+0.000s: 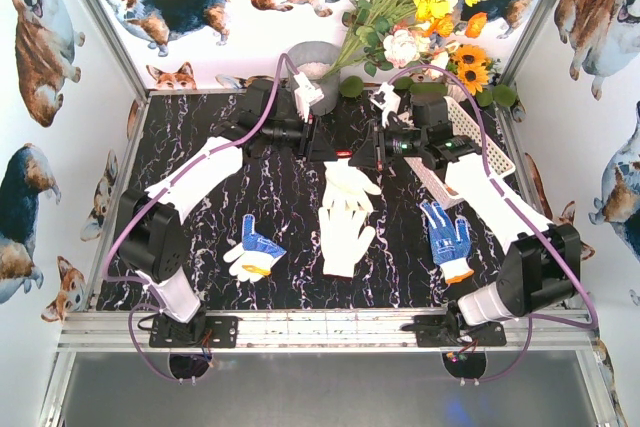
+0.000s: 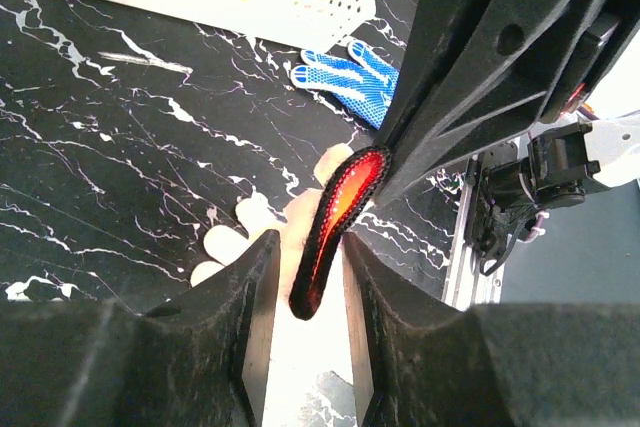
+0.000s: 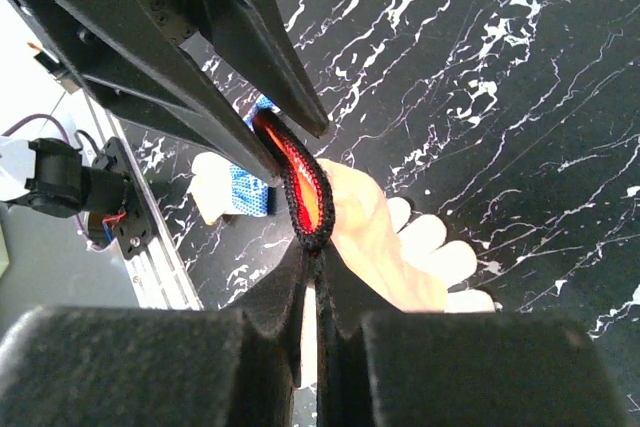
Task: Put the gloves into the storage basket
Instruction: Pair the glove with the glove.
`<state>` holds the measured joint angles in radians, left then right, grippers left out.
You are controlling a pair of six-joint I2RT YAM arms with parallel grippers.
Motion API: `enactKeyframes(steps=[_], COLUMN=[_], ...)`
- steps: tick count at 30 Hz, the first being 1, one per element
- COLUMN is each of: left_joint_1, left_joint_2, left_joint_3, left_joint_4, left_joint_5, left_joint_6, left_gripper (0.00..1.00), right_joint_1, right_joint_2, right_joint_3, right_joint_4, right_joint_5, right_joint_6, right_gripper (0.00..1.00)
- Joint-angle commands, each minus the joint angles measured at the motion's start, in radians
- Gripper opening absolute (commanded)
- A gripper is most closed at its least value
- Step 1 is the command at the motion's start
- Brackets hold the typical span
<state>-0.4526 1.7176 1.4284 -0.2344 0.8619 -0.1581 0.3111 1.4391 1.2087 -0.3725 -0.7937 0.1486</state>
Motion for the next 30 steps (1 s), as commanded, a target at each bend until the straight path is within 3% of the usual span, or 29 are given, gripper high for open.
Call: enactKeyframes(steps=[1,4,10,24,30], left_joint_1=[0.009,0.009,0.008,-0.002,-0.033], left_joint_2=[0.01,0.012,0.035,0.076,0.084], left_joint_3=[0.027,0.028,0.044,0.098,0.015], left_joint_4=[0.034,0.042,0.029,0.088,0.125], left_joint_5=[0.023,0.022,0.008,-0.333,-0.43], left_joint_6=[0.002,-0.003,0.009,0.127,0.171], left_gripper=[0.26,0.09,0.0,0.0,0.0], right_joint_1=[-0.005,-0.006,-0.012,-0.021,-0.021], right_joint_2=[0.012,0.018,0.037,0.063,0.073], right_joint_3=[0.072,0.086,0.121,0.045,-0.12], right_joint_4=[-0.012,-0.029,-0.021,0.246,0.424], right_joint_5=[0.022,0.041,0.086,0.26,0.232], right_joint_6=[-0.047,-0.06,-0.069,-0.109,-0.12], right_gripper=[0.0,0.0,0.0,0.0,0.0])
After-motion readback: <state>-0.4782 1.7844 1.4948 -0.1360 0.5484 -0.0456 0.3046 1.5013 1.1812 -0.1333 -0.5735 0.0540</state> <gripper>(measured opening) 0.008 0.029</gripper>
